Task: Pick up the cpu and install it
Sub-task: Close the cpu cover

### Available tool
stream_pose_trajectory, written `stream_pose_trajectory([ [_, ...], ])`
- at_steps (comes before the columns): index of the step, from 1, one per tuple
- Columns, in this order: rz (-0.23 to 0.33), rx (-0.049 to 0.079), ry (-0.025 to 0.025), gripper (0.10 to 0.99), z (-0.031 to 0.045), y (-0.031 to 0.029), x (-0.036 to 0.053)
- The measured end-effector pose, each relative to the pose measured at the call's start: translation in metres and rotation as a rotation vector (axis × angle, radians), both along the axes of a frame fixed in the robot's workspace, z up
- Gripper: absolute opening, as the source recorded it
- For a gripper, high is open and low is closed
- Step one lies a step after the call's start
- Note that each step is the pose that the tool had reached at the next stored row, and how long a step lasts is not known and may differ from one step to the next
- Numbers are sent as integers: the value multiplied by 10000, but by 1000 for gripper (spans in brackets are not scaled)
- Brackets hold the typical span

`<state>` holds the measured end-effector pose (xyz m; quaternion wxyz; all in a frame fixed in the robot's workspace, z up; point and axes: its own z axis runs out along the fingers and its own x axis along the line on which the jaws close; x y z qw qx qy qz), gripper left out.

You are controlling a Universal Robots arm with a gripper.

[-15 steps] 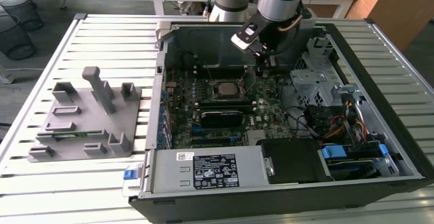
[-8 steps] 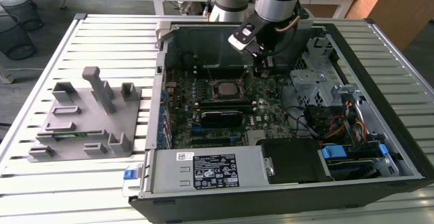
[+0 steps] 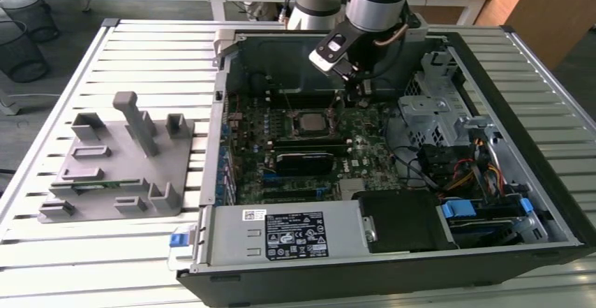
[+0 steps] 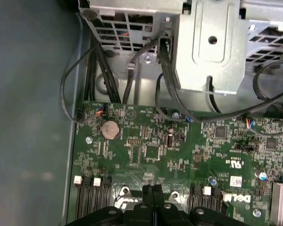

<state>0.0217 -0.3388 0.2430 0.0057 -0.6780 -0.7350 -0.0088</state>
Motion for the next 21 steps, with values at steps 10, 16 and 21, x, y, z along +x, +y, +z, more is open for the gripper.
stream_pose_trajectory([
  [10, 1, -1, 1, 106, -3, -1, -150],
  [16, 0, -2, 1, 106, -4, -1, -209],
  [21, 1, 0, 0, 106, -14, -1, -293],
])
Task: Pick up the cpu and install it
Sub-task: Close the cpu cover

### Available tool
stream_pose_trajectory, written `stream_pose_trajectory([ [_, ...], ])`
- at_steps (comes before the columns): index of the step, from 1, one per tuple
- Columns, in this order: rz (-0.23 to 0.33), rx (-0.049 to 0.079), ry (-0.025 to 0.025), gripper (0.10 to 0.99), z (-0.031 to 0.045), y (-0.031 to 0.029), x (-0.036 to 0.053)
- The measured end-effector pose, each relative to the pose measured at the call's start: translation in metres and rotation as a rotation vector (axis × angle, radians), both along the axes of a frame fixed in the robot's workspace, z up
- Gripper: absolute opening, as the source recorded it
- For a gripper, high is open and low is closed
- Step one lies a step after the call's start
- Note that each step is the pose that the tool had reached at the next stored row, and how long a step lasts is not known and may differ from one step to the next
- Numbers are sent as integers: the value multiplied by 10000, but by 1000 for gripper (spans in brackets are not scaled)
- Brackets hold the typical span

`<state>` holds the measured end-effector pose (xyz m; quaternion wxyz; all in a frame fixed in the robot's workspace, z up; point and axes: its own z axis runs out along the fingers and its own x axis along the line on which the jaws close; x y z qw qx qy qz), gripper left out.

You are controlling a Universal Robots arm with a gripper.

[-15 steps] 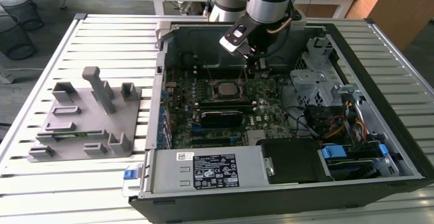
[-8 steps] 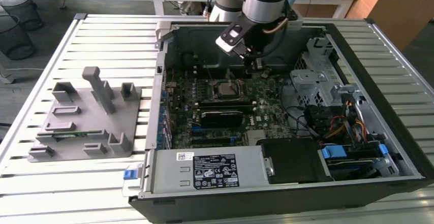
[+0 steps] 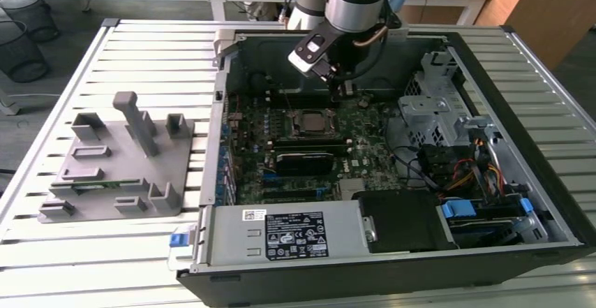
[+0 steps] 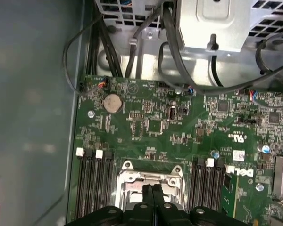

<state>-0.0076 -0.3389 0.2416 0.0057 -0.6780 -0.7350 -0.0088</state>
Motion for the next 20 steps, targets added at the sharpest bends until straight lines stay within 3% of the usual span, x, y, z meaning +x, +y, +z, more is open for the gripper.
stream_pose_trajectory([
  [9, 0, -1, 0, 106, -6, -3, -177],
  [20, 0, 6, -1, 106, -35, -58, -337],
])
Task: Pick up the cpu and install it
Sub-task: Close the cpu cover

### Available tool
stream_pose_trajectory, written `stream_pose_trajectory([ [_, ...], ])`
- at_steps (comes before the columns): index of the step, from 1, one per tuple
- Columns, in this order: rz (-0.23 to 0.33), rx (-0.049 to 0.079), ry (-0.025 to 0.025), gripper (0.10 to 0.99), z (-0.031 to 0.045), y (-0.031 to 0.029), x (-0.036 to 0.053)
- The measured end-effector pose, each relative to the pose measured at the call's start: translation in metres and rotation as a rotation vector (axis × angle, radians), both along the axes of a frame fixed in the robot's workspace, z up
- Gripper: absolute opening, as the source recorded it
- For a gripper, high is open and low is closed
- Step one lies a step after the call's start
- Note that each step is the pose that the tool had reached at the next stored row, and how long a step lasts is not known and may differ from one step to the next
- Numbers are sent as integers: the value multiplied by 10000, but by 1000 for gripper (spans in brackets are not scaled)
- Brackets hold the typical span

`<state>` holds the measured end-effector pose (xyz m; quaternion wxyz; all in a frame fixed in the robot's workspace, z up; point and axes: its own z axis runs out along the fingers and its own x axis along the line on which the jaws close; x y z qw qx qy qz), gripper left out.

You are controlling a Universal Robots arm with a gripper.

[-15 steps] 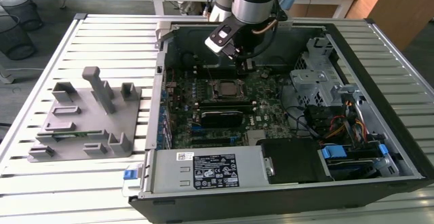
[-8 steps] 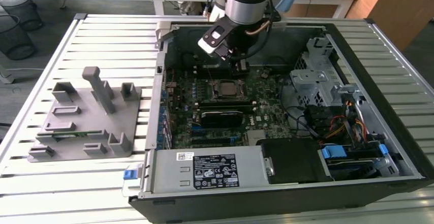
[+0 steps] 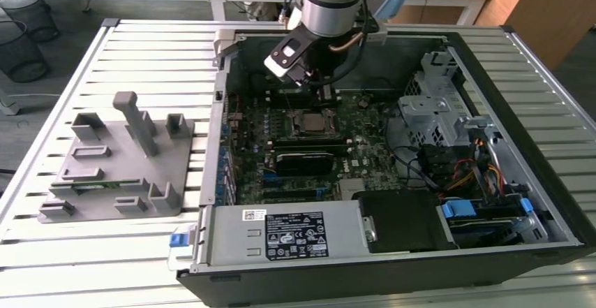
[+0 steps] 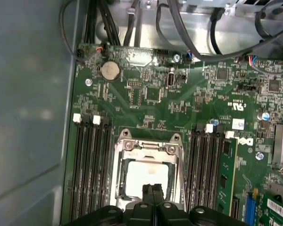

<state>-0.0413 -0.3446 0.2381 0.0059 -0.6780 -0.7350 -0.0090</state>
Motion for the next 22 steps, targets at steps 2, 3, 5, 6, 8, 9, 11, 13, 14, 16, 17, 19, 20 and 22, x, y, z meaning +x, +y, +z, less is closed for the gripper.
stream_pose_trajectory([
  [2, -1, -2, 1, 106, -14, -1, -45],
  [3, 0, -2, 1, 106, -22, -1, -74],
  [5, 0, -1, 0, 106, -41, 0, -117],
  [6, 0, -1, 0, 106, -50, -1, -141],
  [8, -1, 0, -3, 106, -69, 0, -191],
  [9, -1, 0, -2, 106, -78, 0, -207],
  [11, 0, -2, -2, 106, -97, 0, -215],
  [13, 1, -1, -2, 106, -117, 0, -217],
  [14, -1, -1, -2, 106, -128, 0, -221],
  [16, -1, -1, -2, 106, -151, 0, -229],
  [17, 0, 0, -2, 106, -166, 0, -233],
  [19, 0, -1, -2, 106, -194, -1, -241],
  [20, -1, -1, -2, 106, -206, -1, -244],
  [22, 1, -1, -2, 106, -227, -1, -245],
])
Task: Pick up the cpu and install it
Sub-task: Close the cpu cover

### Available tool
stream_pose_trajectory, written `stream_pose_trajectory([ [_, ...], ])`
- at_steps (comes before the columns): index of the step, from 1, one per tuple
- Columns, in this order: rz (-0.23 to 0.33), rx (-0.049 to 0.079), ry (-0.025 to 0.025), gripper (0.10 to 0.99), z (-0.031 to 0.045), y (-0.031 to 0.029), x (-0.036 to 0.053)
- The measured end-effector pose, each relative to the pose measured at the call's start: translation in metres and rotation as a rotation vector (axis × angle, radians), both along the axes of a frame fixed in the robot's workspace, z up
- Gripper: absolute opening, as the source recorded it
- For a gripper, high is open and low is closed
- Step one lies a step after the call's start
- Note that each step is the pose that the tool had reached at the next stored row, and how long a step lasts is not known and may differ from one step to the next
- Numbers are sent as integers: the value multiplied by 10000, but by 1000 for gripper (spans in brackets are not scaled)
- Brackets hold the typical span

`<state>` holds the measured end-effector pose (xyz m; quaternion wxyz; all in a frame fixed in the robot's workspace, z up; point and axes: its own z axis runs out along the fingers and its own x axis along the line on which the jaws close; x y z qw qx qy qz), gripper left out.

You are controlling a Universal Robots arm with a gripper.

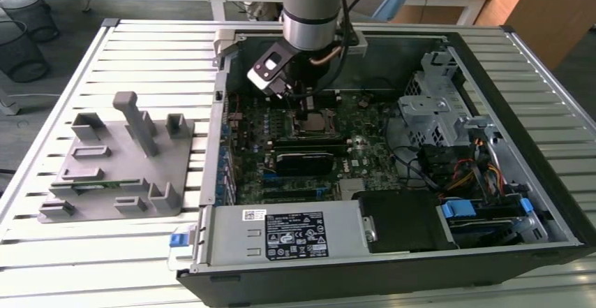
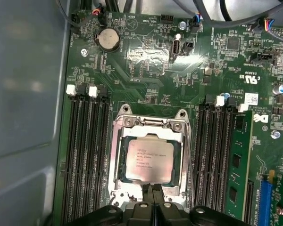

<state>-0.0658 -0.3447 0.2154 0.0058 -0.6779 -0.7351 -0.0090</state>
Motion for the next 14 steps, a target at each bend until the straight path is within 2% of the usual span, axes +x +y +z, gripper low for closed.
stream_pose_trajectory([
  [14, -1, 0, 0, 106, -106, 0, -10],
])
